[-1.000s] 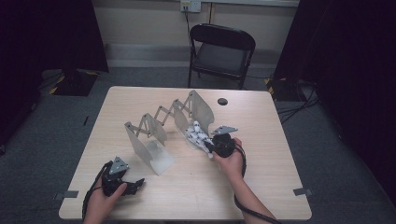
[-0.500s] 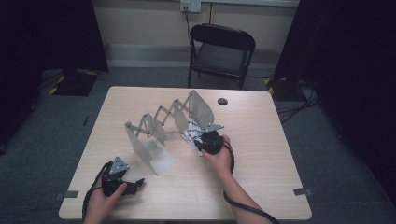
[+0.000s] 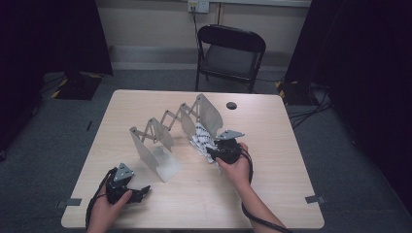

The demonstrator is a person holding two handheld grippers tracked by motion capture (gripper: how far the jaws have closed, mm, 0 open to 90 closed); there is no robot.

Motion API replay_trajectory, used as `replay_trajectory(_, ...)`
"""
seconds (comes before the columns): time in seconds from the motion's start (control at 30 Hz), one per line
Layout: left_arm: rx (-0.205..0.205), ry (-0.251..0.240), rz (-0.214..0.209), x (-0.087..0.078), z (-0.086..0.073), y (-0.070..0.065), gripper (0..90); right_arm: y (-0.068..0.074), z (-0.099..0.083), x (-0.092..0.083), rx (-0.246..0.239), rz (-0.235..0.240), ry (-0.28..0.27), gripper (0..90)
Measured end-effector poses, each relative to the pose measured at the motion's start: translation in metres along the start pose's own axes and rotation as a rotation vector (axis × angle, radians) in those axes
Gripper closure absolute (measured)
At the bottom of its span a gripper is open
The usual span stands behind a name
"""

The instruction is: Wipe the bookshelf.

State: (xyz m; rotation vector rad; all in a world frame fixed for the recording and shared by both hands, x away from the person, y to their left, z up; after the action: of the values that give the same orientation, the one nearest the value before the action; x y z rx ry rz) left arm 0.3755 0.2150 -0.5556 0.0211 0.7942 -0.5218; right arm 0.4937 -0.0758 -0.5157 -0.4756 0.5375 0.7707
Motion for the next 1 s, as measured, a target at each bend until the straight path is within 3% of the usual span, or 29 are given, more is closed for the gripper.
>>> replay_trajectory(0.27,-0.001,0.000,0.000,0.000,0.000,0.000,9.1,0.003,-0.011,0.010,0.022,-0.011,0.035,60.0)
replay_trajectory(0.6,-0.002,0.000,0.000,0.000,0.000,0.000,9.1,0.010,0.003,0.032,-0.010,-0.008,0.065,65.0)
replay_trajectory(1.0,-0.001,-0.001,0.000,0.000,0.000,0.000,9.1,0.012,0.003,0.039,0.019,0.007,0.060,73.9)
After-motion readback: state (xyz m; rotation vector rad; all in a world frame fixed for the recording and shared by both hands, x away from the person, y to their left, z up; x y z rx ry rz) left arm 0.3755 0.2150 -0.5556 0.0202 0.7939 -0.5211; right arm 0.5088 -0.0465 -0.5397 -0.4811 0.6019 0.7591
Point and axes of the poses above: each handheld gripper's, and its own axes: x roughly forward along the jaws, z roughly out of its top, y roughly to its left, the point moved 8 cm from there along x, roughly forward along the jaws, and after that the axes turned 14 degrees about -x, right-handed, at the moved point
